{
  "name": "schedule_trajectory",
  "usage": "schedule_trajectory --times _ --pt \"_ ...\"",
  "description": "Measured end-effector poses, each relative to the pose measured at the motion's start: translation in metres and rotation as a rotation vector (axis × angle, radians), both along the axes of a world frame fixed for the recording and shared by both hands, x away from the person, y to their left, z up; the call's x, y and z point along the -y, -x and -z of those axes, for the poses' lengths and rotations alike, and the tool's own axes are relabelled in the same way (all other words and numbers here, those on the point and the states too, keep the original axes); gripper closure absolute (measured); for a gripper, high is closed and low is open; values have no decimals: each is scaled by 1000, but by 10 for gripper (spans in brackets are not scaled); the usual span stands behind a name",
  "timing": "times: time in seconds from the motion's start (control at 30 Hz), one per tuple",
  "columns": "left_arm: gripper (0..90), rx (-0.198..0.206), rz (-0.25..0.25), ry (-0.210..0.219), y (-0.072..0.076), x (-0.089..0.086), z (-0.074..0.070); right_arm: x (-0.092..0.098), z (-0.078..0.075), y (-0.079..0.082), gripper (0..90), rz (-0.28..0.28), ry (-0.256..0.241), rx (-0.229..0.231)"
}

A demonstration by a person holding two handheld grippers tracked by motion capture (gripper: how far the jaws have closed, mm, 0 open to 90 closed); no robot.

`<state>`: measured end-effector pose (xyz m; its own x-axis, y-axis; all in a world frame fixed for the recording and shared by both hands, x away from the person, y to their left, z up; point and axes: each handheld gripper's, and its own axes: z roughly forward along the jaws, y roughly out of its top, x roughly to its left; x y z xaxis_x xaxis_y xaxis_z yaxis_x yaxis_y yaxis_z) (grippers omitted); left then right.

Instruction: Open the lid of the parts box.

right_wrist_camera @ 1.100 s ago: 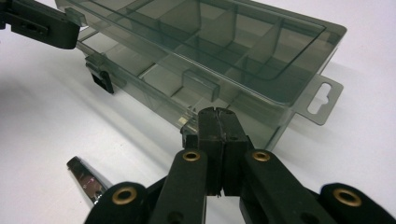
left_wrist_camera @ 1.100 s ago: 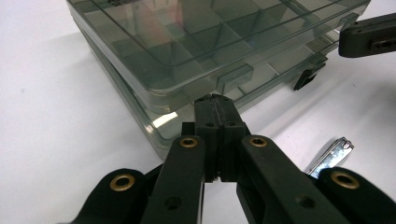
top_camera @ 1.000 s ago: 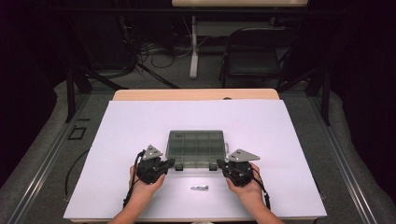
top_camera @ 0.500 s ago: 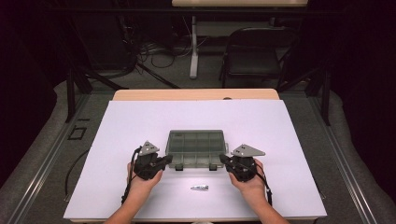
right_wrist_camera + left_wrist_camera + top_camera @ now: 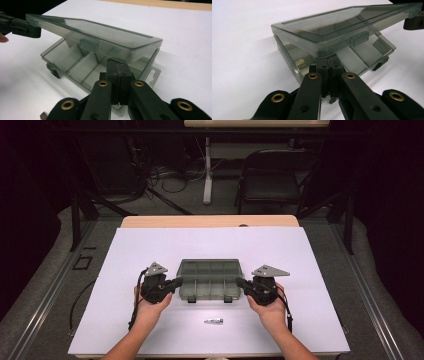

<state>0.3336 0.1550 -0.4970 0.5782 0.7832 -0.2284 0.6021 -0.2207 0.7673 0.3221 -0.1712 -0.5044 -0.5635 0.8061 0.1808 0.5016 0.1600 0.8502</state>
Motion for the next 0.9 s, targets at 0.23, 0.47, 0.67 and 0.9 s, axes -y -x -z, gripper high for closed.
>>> schedule_trajectory --times 0.23,0.47,0.67,0.9 --pt "900 -6 -4 11 -10 -1 -11 -1 -10 -11 900 -2 -17 -8" --pt "898 -16 -11 34 -20 -1 -19 -1 -17 -20 900 13 -31 0" --pt "889 -8 -21 33 -27 1 -26 0 -23 -26 900 27 -43 6" --pt "890 2 -36 43 -36 4 -31 0 -27 -35 900 41 -49 19"
